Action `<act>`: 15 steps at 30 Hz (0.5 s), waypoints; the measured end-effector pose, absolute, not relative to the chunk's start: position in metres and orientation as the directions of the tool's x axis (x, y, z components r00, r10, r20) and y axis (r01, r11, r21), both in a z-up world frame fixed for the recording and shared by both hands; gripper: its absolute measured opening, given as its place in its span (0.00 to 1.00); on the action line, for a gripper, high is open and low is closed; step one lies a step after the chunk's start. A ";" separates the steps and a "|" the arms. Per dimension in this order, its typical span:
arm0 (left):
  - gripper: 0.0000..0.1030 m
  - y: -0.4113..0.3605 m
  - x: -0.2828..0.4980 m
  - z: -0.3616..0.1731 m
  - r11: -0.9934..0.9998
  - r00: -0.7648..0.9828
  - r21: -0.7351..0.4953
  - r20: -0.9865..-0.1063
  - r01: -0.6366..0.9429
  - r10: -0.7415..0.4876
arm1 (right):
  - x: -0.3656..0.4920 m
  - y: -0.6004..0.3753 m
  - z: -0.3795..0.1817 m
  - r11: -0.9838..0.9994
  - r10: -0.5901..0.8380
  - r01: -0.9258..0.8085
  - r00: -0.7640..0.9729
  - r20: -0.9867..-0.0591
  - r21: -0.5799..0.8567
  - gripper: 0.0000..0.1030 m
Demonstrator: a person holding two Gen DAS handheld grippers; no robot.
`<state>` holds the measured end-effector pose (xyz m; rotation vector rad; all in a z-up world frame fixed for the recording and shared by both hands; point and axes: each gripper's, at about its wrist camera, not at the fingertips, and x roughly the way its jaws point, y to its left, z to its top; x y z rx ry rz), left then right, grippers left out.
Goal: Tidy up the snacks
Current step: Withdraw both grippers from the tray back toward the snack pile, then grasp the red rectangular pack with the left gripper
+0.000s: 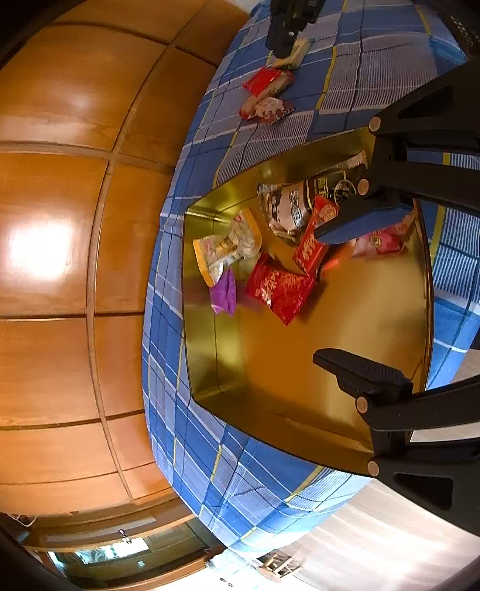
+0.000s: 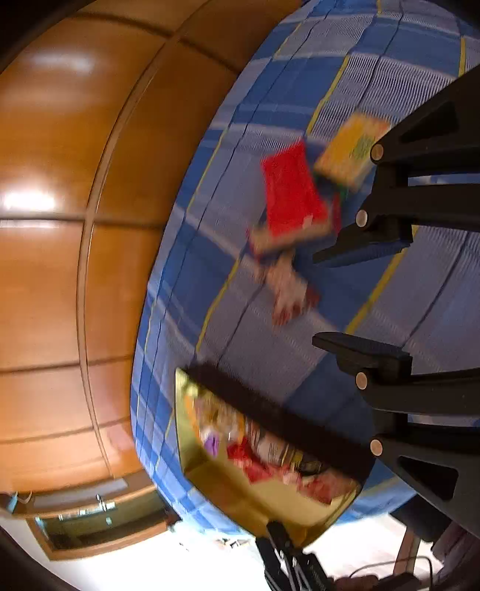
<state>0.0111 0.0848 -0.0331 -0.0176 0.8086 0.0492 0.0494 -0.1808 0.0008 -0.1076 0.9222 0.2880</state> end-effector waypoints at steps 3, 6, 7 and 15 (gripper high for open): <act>0.58 0.078 0.012 -0.032 0.999 0.690 0.013 -0.723 -0.031 0.031 | 0.051 -0.207 0.001 0.967 0.145 -0.254 0.578 -0.803 -0.009 0.36; 0.58 0.070 0.013 -0.031 1.000 0.689 0.021 -0.724 -0.013 0.024 | 0.054 -0.240 0.001 0.976 0.088 -0.211 0.581 -0.809 -0.046 0.36; 0.58 0.067 0.013 -0.031 1.000 0.690 0.025 -0.724 -0.009 0.024 | 0.055 -0.249 0.001 0.978 0.072 -0.200 0.582 -0.810 -0.056 0.36; 0.58 0.043 0.018 -0.028 0.997 0.686 0.058 -0.728 0.048 0.009 | 0.064 -0.347 -0.016 0.999 -0.049 0.010 0.588 -0.808 -0.053 0.36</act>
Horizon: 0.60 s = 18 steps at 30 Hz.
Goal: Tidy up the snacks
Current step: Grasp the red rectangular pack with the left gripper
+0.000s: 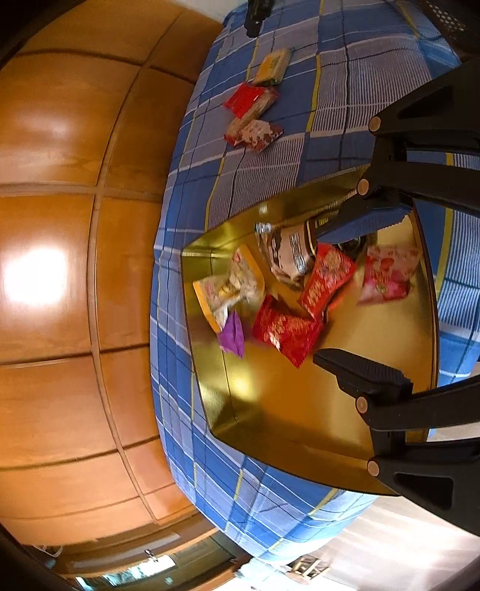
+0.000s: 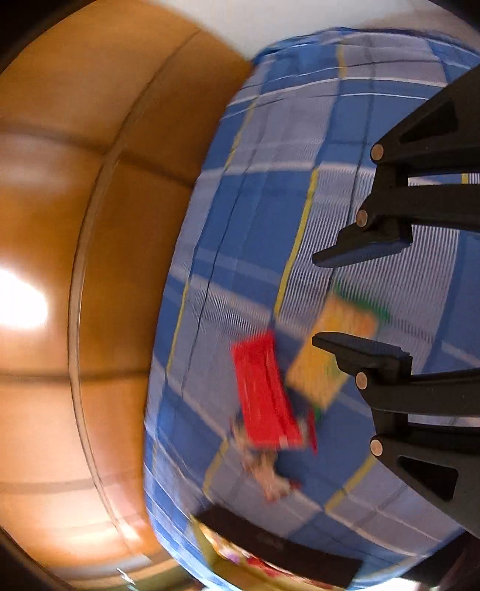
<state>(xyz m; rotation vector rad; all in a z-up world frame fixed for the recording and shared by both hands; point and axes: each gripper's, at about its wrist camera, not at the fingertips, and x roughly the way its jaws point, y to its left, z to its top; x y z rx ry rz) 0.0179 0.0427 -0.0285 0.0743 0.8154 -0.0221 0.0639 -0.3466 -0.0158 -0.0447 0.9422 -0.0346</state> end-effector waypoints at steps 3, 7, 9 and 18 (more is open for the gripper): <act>0.58 0.031 0.021 -0.027 0.995 0.685 0.071 -0.728 0.076 -0.001 | 0.070 -0.376 -0.024 0.990 -0.085 0.143 0.543 -0.835 -0.007 0.36; 0.58 0.013 0.023 -0.025 0.990 0.686 0.084 -0.728 0.112 -0.016 | 0.071 -0.387 -0.022 0.979 -0.065 0.199 0.540 -0.839 0.052 0.36; 0.58 0.005 0.026 -0.026 0.987 0.683 0.090 -0.730 0.129 -0.023 | 0.071 -0.388 -0.021 0.977 -0.059 0.204 0.538 -0.841 0.062 0.36; 0.58 -0.029 0.037 -0.026 0.971 0.675 0.112 -0.735 0.210 -0.061 | 0.074 -0.386 -0.020 0.976 -0.046 0.206 0.536 -0.843 0.077 0.36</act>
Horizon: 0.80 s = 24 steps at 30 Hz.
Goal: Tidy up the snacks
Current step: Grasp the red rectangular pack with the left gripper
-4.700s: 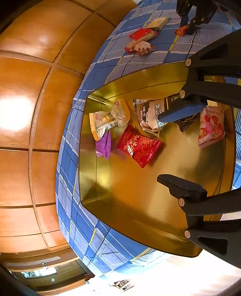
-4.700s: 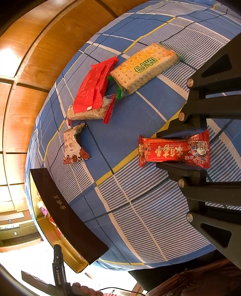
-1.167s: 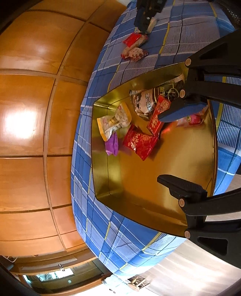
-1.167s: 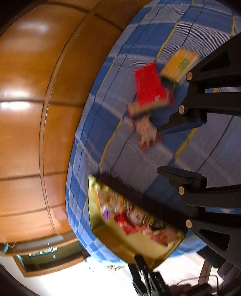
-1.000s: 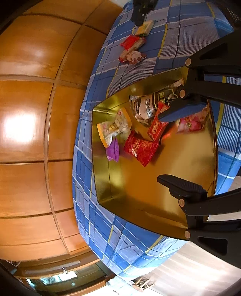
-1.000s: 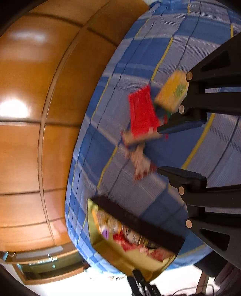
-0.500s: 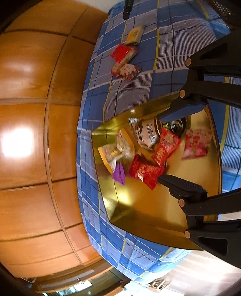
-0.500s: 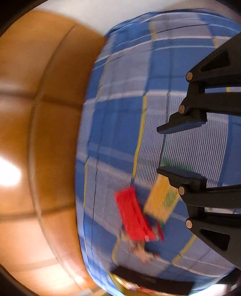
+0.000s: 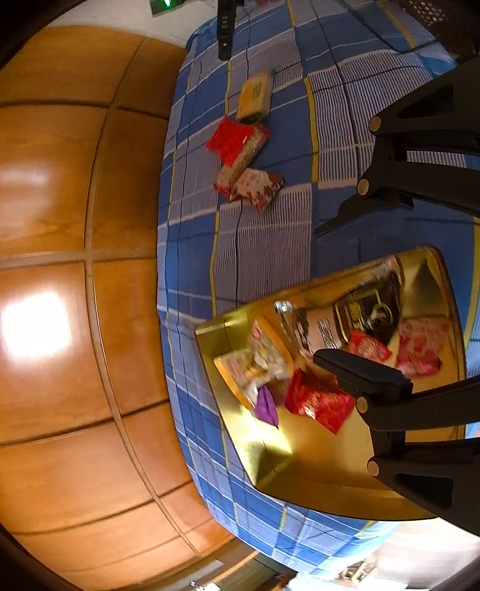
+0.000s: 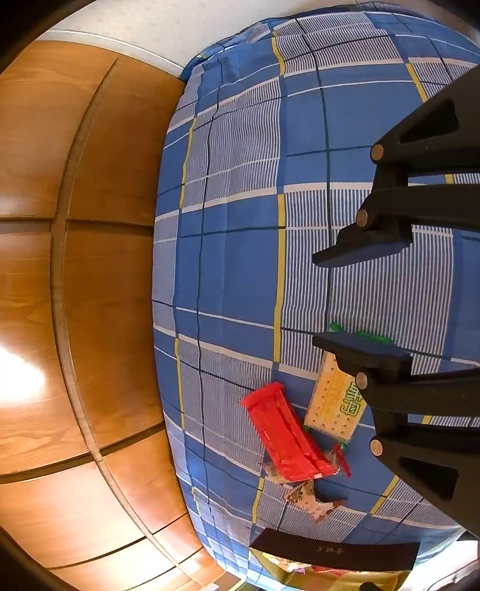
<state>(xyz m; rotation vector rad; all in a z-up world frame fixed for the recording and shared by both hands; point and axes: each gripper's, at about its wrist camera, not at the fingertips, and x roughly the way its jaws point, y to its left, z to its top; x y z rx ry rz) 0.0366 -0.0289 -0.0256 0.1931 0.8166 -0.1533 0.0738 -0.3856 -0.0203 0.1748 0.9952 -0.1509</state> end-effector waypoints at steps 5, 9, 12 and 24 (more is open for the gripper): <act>0.58 -0.049 0.045 -0.028 0.960 0.665 0.121 -0.743 0.253 -0.082 | 0.074 -0.389 -0.016 0.972 -0.041 0.216 0.546 -0.837 0.093 0.36; 0.58 -0.064 0.051 -0.032 0.950 0.650 0.127 -0.754 0.286 -0.095 | 0.074 -0.390 -0.012 0.972 -0.037 0.214 0.554 -0.831 0.100 0.36; 0.58 -0.077 0.057 -0.034 0.941 0.638 0.126 -0.762 0.313 -0.111 | 0.074 -0.390 -0.010 0.972 -0.036 0.212 0.557 -0.830 0.101 0.36; 0.68 -0.150 0.098 -0.033 0.865 0.568 0.110 -0.793 0.491 -0.222 | 0.074 -0.394 -0.012 0.963 -0.020 0.238 0.535 -0.844 0.128 0.36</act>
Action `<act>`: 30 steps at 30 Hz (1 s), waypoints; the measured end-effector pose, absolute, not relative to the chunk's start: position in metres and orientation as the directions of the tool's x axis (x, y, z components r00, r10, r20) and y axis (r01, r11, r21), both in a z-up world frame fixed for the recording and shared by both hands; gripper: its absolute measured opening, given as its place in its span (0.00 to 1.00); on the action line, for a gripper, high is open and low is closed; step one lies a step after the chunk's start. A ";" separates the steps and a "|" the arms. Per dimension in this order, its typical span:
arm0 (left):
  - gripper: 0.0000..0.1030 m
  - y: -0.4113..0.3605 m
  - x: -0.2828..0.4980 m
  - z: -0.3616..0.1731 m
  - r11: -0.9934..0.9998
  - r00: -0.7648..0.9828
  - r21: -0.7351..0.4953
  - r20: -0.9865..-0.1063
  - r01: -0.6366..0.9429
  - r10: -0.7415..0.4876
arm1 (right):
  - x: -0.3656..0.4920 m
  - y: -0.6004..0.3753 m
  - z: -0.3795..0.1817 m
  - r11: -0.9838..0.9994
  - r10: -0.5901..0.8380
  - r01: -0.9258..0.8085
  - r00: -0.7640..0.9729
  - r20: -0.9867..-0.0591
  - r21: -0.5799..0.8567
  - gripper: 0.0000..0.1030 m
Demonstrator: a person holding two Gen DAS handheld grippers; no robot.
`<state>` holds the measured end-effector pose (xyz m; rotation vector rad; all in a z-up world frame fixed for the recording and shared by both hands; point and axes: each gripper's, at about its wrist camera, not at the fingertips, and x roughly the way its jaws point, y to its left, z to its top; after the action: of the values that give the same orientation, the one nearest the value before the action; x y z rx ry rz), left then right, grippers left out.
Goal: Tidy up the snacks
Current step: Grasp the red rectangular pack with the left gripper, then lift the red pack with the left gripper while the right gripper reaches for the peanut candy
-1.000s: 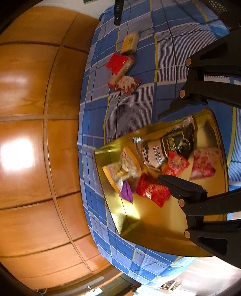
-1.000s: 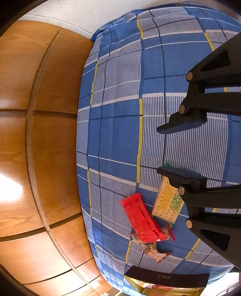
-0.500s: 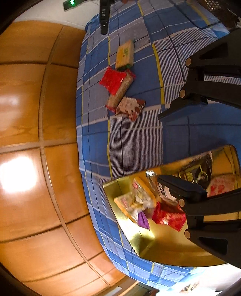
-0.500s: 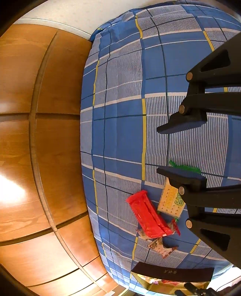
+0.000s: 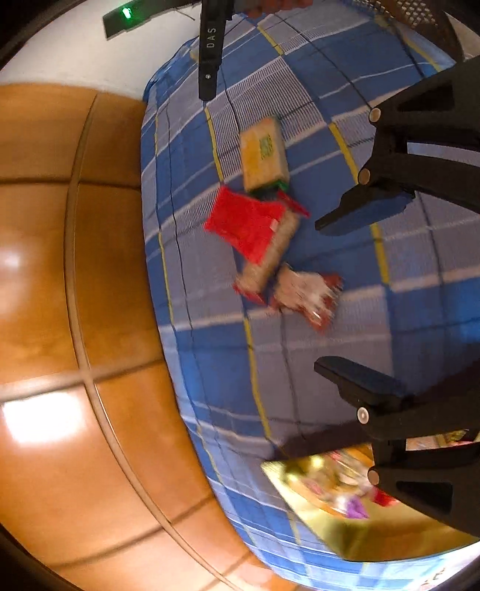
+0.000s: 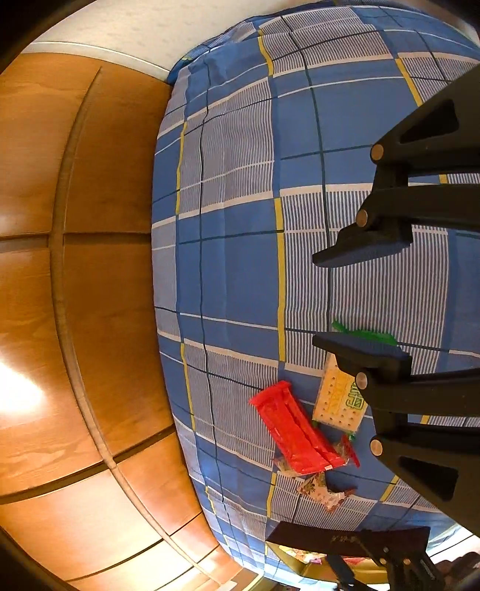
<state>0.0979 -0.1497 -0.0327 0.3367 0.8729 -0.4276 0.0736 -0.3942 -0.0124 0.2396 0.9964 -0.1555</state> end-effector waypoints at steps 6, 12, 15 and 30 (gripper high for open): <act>0.70 -0.198 0.126 -0.034 0.789 0.543 0.158 -0.802 0.594 -0.248 | 0.074 -0.393 -0.011 0.963 -0.001 0.229 0.537 -0.844 0.144 0.36; 0.71 -0.244 0.163 -0.057 0.722 0.481 0.177 -0.844 0.669 -0.238 | 0.073 -0.392 -0.009 0.962 0.021 0.217 0.542 -0.840 0.165 0.36; 0.71 -0.258 0.175 -0.069 0.699 0.432 0.154 -0.869 0.698 -0.239 | 0.074 -0.393 -0.009 0.960 0.032 0.216 0.543 -0.839 0.176 0.36; 0.39 -0.252 0.182 -0.077 0.733 0.356 -0.011 -0.869 0.681 -0.344 | 0.075 -0.390 -0.014 0.962 0.041 0.209 0.528 -0.848 0.176 0.36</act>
<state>0.1816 -0.2519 -0.0765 0.3843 1.0054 -0.6825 0.0750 -0.3900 -0.0142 0.2709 1.0133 -0.1020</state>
